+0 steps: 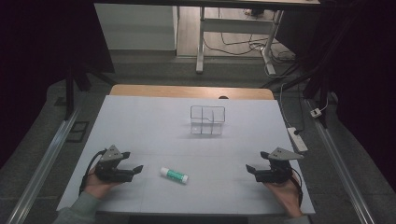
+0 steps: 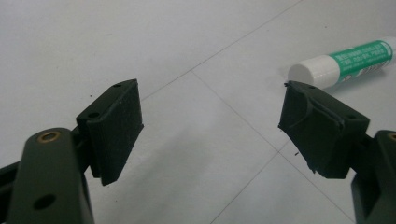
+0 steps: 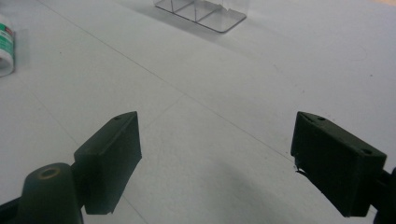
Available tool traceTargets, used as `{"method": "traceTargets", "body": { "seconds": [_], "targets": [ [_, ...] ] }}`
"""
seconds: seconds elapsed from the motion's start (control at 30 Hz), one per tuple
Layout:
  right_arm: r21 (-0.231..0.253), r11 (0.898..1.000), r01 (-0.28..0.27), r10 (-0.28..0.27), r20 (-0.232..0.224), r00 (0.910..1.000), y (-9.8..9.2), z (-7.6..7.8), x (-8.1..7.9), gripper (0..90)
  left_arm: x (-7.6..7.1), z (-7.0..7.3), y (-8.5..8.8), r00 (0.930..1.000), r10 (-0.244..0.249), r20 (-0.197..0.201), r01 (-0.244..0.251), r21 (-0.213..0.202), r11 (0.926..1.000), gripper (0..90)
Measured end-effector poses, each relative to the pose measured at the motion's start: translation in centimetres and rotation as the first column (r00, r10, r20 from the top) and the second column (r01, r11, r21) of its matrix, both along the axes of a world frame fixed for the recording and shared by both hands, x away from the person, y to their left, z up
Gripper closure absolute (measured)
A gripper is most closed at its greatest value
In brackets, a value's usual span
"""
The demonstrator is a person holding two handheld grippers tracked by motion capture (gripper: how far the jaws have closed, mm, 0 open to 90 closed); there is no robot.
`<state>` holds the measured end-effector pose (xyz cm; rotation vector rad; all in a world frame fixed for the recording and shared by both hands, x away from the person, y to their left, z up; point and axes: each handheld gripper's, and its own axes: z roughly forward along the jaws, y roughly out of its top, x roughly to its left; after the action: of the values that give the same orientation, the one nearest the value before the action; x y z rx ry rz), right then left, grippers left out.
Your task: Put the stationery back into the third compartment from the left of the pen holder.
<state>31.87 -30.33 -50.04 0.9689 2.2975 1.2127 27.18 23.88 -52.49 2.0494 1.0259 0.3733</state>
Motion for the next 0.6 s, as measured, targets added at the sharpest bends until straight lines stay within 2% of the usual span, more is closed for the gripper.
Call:
{"method": "traceTargets", "body": {
  "seconds": [0.33, 0.6],
  "targets": [
    [0.018, 0.998, -0.06, 0.06, -0.008, 0.9981, 2.3, 1.0, 0.1, 16.4, 0.1, -0.1, -0.1, 1.0, 0.0, -0.006, 0.0, 0.005, 1.0, 20.7],
    [0.001, 0.995, -0.099, 0.099, -0.029, 0.9947, 4.0, 1.2, 0.2, 17.0, 0.0, 0.0, -0.1, 1.0, 0.0, -0.006, 0.0, 0.001, 1.0, 20.7]
  ]
}}
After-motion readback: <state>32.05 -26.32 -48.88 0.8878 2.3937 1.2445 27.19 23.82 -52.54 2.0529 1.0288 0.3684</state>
